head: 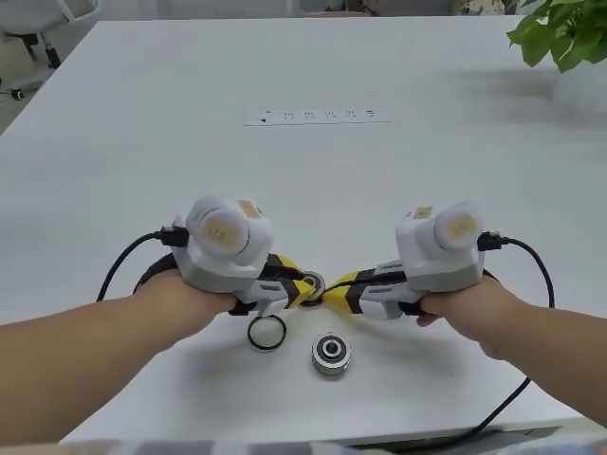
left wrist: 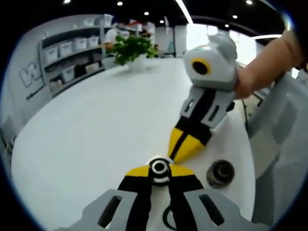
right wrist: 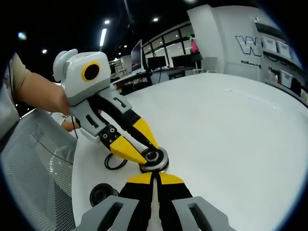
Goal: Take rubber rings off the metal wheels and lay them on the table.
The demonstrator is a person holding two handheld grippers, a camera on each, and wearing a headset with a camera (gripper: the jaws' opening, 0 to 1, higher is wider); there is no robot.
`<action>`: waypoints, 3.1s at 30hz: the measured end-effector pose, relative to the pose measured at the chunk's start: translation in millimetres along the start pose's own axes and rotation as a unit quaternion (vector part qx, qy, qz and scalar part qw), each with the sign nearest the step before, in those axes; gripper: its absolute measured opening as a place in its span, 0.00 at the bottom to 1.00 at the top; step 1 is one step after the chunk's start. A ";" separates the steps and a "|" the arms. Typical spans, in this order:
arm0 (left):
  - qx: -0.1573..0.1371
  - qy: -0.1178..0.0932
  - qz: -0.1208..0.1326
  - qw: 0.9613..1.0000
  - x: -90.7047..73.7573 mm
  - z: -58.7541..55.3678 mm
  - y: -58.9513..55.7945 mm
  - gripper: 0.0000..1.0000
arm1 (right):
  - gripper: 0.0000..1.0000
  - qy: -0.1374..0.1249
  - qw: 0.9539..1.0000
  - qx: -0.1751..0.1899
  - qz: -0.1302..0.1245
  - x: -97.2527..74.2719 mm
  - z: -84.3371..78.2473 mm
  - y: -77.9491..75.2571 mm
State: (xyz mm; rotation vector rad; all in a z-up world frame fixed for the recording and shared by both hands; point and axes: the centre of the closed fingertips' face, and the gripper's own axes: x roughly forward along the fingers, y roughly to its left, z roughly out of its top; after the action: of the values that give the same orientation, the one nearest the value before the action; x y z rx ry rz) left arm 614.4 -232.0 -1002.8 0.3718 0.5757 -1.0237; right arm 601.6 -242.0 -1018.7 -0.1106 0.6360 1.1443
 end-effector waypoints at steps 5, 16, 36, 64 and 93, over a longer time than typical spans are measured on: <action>0.001 0.001 0.000 1.000 0.1 0.1 0.1 0.13 | 0.00 -0.007 0.999 0.033 0.001 -2.4 1.3 -2.5; 0.000 0.002 0.003 1.000 0.0 -0.3 -0.9 0.13 | 0.00 -0.036 0.994 0.101 -0.008 -5.2 9.0 -9.7; 0.001 0.004 0.013 1.000 0.0 -0.7 -0.7 0.12 | 0.00 -0.060 0.982 0.179 -0.002 -6.3 15.5 -6.7; -0.008 0.001 0.025 1.000 -1.1 -2.1 0.3 0.12 | 0.00 -0.046 0.988 0.149 -0.016 -0.5 20.5 2.8; -0.008 -0.010 0.022 1.000 -1.6 -1.6 -1.1 0.12 | 0.00 -0.097 0.971 0.211 0.054 -6.2 31.4 15.9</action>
State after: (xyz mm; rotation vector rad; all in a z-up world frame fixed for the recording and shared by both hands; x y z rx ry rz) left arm 612.3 -230.5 -1003.2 0.3589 0.5555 -0.9798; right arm 599.1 -227.8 -986.1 0.3987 0.7034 1.0856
